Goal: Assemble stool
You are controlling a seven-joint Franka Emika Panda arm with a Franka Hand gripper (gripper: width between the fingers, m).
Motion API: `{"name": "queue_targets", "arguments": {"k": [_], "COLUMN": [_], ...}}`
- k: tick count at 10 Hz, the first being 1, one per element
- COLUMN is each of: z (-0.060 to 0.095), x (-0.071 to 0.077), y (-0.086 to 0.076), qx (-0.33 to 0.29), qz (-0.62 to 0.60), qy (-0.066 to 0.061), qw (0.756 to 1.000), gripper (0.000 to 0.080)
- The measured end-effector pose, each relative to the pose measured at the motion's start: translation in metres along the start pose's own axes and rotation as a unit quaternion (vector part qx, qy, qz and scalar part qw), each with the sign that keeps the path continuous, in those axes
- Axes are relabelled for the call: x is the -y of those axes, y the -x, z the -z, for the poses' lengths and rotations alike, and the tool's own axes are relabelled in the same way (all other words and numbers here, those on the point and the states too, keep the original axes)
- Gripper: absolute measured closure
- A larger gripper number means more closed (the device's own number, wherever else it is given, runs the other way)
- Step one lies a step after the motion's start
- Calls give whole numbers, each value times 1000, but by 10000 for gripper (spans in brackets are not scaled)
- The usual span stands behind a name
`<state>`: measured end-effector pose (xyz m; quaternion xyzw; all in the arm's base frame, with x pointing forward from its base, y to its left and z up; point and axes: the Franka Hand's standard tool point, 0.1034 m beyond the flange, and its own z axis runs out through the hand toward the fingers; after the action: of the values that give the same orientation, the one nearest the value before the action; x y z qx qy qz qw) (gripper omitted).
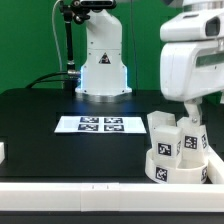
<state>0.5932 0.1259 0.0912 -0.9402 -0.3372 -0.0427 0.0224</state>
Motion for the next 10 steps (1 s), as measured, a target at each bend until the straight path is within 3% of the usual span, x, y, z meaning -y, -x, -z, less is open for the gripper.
{"name": "queue_targets", "arguments": {"k": [6, 8, 10], "z": [-11, -11, -11], "x": [-4, -4, -4], "y": [10, 11, 11], "qx": [2, 2, 2], "qz": [-7, -8, -8], "qy": [1, 1, 1], "qw": [1000, 1000, 1000], "gripper": [165, 462, 462]}}
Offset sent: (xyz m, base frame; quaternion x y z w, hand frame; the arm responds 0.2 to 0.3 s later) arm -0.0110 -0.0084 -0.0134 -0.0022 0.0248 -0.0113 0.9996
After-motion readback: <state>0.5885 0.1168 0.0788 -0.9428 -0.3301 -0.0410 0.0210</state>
